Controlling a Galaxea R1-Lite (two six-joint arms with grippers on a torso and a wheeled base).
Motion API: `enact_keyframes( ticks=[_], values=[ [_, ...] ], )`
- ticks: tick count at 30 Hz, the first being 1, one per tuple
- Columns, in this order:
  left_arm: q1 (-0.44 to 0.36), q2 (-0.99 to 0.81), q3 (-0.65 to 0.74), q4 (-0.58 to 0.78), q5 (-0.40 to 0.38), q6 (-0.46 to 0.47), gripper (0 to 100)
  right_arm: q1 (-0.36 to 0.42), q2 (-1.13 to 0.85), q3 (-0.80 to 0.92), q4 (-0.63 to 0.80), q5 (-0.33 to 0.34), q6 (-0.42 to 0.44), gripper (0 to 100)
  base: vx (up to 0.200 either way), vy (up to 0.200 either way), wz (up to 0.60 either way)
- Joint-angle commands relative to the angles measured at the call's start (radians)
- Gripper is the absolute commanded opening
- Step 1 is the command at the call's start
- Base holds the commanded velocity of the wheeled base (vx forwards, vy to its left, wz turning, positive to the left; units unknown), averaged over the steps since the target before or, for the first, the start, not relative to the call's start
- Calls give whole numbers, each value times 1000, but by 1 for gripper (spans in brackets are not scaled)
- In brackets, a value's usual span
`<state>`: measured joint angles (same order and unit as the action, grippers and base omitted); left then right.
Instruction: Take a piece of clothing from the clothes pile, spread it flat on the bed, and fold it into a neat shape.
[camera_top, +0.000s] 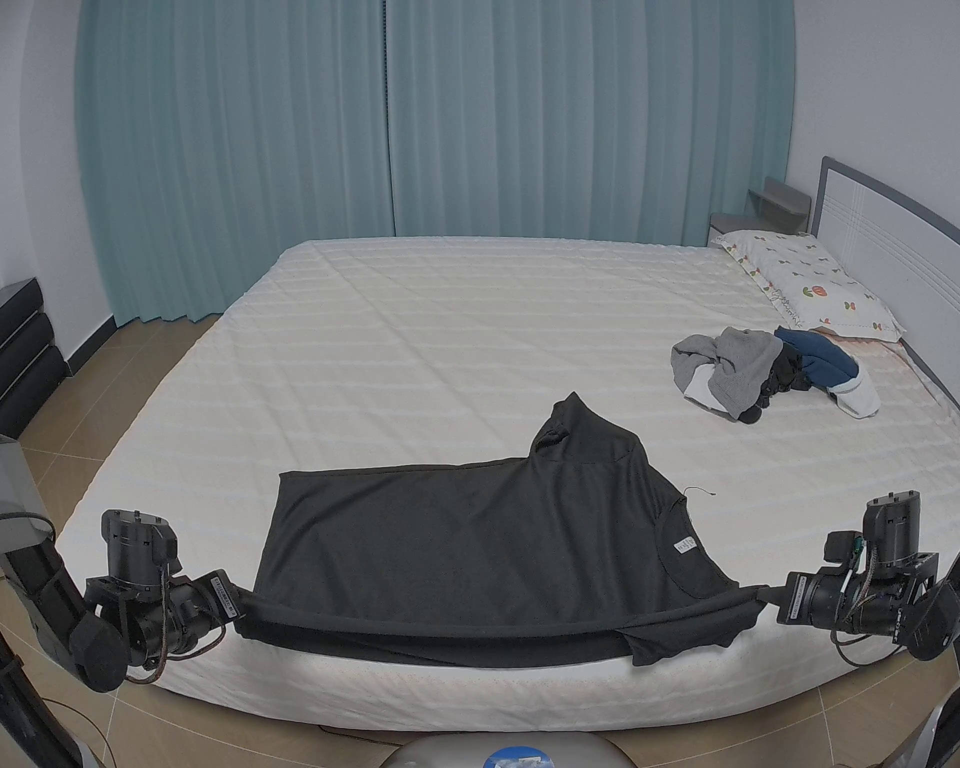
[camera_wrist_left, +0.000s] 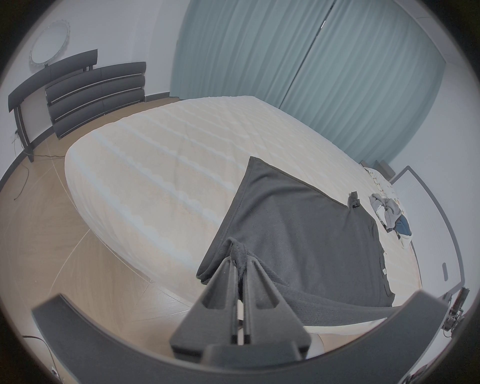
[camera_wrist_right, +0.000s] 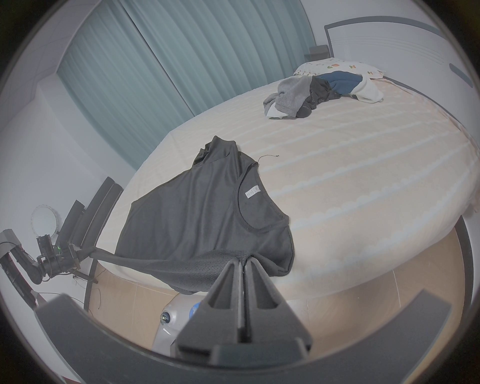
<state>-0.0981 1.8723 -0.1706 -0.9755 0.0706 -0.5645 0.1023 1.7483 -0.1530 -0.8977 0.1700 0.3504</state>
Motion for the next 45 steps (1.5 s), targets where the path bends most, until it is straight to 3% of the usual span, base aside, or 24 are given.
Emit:
enact_keyframes(
  ticks=[1,22,35,36,37,44,45],
  values=[
    [5,74,-44,-2,-2,-3,0,-3,85,-65,-1,0,4,0,0,0,0],
    [5,298,-224,-3,9,-8,0,-6,355,-283,-14,0,13,0,0,0,0],
    [5,389,-305,-3,11,-57,0,-4,445,-362,-15,2,73,0,0,0,0],
    [5,389,-305,-3,9,-57,100,-4,445,-362,-15,2,73,0,0,0,0],
    [5,392,-309,-3,9,-57,100,0,447,-361,-21,5,74,100,0,0,0],
    [5,395,-311,-3,9,-80,100,2,454,-350,-92,8,108,100,0,0,0],
    [6,390,-311,-3,9,-91,100,2,447,-347,-121,8,147,100,0,0,0]
  ],
)
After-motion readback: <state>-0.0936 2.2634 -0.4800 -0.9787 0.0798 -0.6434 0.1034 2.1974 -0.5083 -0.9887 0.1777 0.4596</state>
